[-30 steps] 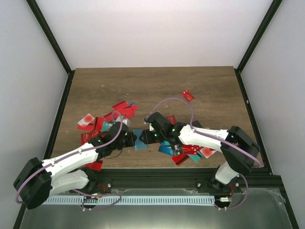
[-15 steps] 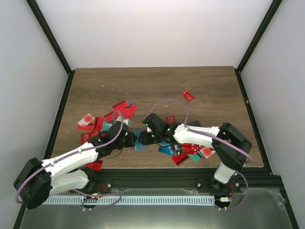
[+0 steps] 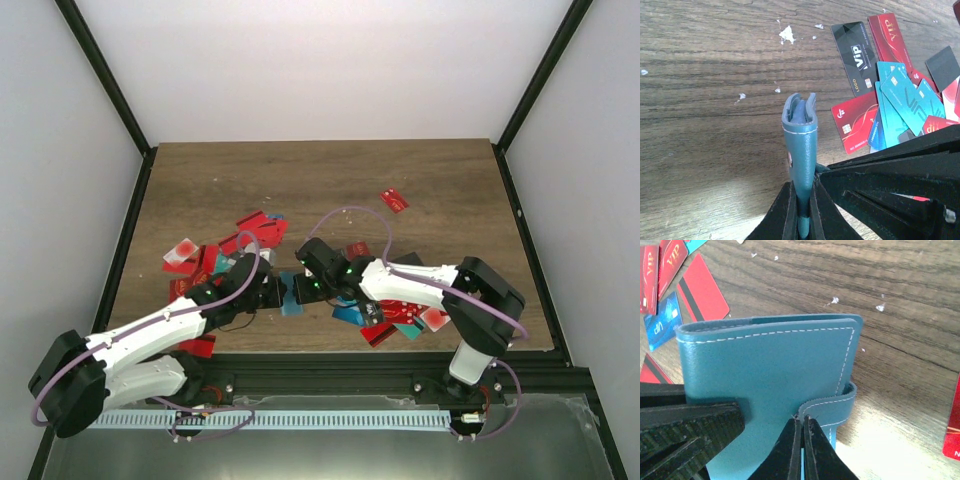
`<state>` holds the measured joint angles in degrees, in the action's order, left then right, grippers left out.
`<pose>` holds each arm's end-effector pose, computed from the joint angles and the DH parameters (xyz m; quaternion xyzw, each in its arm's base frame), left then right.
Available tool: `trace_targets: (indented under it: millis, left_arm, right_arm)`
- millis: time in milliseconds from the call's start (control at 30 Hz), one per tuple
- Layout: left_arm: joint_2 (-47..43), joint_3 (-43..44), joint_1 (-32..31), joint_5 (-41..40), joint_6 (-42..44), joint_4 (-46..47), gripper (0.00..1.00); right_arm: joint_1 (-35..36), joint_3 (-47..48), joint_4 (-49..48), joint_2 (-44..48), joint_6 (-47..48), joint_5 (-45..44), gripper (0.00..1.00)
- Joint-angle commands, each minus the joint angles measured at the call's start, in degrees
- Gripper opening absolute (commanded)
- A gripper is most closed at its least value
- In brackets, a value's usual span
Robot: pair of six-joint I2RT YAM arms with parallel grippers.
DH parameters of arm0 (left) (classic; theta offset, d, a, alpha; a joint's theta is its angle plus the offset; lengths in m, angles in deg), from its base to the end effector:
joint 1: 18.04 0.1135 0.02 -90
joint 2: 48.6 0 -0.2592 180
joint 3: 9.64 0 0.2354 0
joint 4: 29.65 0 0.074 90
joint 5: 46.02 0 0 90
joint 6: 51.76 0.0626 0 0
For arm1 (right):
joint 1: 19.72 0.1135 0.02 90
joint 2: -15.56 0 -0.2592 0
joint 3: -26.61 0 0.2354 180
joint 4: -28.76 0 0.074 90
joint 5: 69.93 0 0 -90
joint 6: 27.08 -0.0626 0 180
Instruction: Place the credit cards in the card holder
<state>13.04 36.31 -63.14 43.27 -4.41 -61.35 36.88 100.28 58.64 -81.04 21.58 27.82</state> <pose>0.1530 -0.1524 0.1774 0.0177 0.9315 -0.2477 0.2659 0.1850 0.2959 0.1709 -0.1469 0.9344 0.2820 0.1605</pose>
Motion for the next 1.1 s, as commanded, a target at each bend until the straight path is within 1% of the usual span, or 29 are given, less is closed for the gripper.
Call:
trace_targets:
  millis: [0,167,333,467,600,700,767,800,833,900,933,967,1000,1033,1067]
  left_arm:
    - [-1.8,2.5,-0.4,-0.5,1.1,-0.8,0.04]
    - [-2.5,2.6,-0.4,-1.8,1.6,-2.3,0.04]
    - [-2.2,2.2,-0.4,-2.8,2.0,-2.5,0.04]
    - [-1.0,1.5,-0.3,-3.0,2.1,-1.6,0.04]
    - [1.0,1.0,0.0,-3.7,2.4,-1.0,0.05]
    - [2.6,1.4,0.6,-4.8,4.0,-2.2,0.1]
    - [3.2,1.6,0.9,-6.3,4.4,-3.6,0.18]
    - [3.4,1.7,0.9,-7.7,4.6,-4.6,0.24]
    - [3.5,2.1,1.0,-9.0,4.7,-5.9,0.33]
    - [3.9,3.4,0.9,-11.9,4.9,-9.6,0.59]
    - [4.0,4.1,0.9,-12.8,4.9,-11.3,0.7]
    - [4.1,5.2,0.9,-13.4,4.9,-12.7,0.79]
    - [3.9,5.8,0.8,-13.5,4.9,-13.9,0.85]
    - [3.7,6.4,0.7,-13.2,4.7,-14.7,0.95]
    - [3.3,6.7,0.6,-12.7,4.6,-15.2,0.99]
  right_arm:
    - [-0.3,0.7,4.9,-0.6,-0.4,-5.6,0.01]
    - [-0.4,-1.0,6.8,0.9,-1.0,-9.2,0.01]
    - [-0.7,-4.1,6.0,2.9,-1.2,-9.6,0.01]
    - [-2.0,-7.5,1.6,4.3,-0.5,-4.9,0.01]
    - [-2.5,-9.2,-0.8,5.0,0.1,-2.0,0.01]
    - [-2.5,-10.3,-2.2,5.4,0.7,0.2,0.01]
    - [-2.6,-11.1,-3.4,5.6,1.0,1.7,0.01]
    - [-2.6,-11.5,-4.0,5.6,1.1,2.3,0.01]
    - [-2.6,-11.8,-4.7,5.5,1.2,2.9,0.01]
    - [-2.7,-12.1,-5.5,5.2,1.7,4.4,0.01]
    - [-2.7,-12.3,-5.9,5.2,1.8,5.0,0.01]
    - [-2.8,-12.6,-6.5,5.3,1.9,5.5,0.01]
    - [-2.8,-12.8,-7.1,5.3,2.2,6.1,0.01]
    - [-2.9,-13.1,-7.5,5.4,2.3,6.4,0.01]
    - [-3.0,-13.4,-7.8,5.5,2.4,6.7,0.01]
